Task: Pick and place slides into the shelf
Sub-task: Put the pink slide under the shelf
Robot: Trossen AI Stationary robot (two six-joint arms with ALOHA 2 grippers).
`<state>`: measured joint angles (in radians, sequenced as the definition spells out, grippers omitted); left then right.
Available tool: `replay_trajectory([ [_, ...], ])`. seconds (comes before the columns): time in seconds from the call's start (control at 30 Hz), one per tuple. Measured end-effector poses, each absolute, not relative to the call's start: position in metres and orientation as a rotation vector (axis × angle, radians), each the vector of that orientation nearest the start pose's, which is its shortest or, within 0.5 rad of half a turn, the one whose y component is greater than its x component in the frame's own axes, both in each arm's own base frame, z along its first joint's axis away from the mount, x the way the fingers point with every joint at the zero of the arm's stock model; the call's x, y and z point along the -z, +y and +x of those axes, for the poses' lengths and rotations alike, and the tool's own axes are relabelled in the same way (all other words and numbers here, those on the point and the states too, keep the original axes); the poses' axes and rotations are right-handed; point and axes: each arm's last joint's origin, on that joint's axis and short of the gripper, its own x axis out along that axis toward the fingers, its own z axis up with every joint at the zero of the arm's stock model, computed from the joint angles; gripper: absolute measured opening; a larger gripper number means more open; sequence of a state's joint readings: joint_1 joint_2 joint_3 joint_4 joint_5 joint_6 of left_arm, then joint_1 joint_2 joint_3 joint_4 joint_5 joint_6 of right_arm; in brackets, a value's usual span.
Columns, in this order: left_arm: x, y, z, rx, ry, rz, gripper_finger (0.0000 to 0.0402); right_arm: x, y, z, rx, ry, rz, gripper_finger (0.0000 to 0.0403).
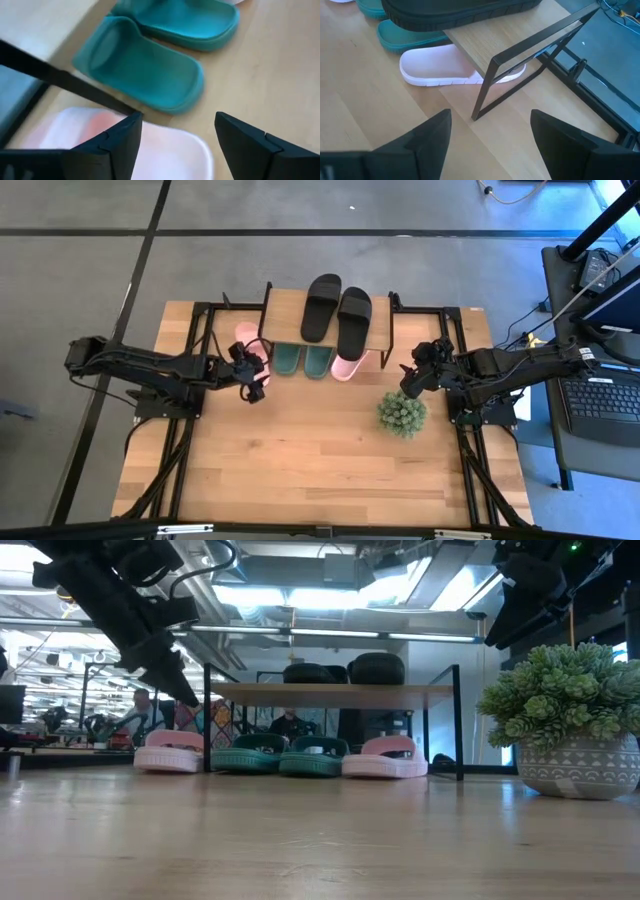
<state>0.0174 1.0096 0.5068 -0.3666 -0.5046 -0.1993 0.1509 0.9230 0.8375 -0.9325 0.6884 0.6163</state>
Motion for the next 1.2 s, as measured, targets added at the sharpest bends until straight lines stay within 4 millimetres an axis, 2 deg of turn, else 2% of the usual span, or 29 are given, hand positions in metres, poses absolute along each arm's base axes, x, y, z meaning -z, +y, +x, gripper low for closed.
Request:
replay_trajectory([
  [0.13,-0.188,0.02,0.177,-0.658,0.854,0.119,0.0243,-0.276,0.005,0.158,0.746,0.742,0.138,0.0272],
  [0.43,-0.179,0.029,0.172,-0.814,0.921,0.119,0.0243,-0.276,0.005,0.158,0.748,0.741,0.137,0.0272],
  [0.67,-0.165,0.047,0.175,-0.921,1.017,0.13,0.0243,-0.276,0.005,0.158,0.748,0.741,0.137,0.0272],
  [0.9,-0.156,0.064,0.174,-0.958,1.109,0.125,0.0243,-0.276,0.005,0.158,0.748,0.74,0.138,0.0272],
  [1.2,-0.16,0.075,0.173,-1.105,1.06,0.196,0.0243,-0.277,0.006,0.16,0.744,0.718,0.152,0.0272],
])
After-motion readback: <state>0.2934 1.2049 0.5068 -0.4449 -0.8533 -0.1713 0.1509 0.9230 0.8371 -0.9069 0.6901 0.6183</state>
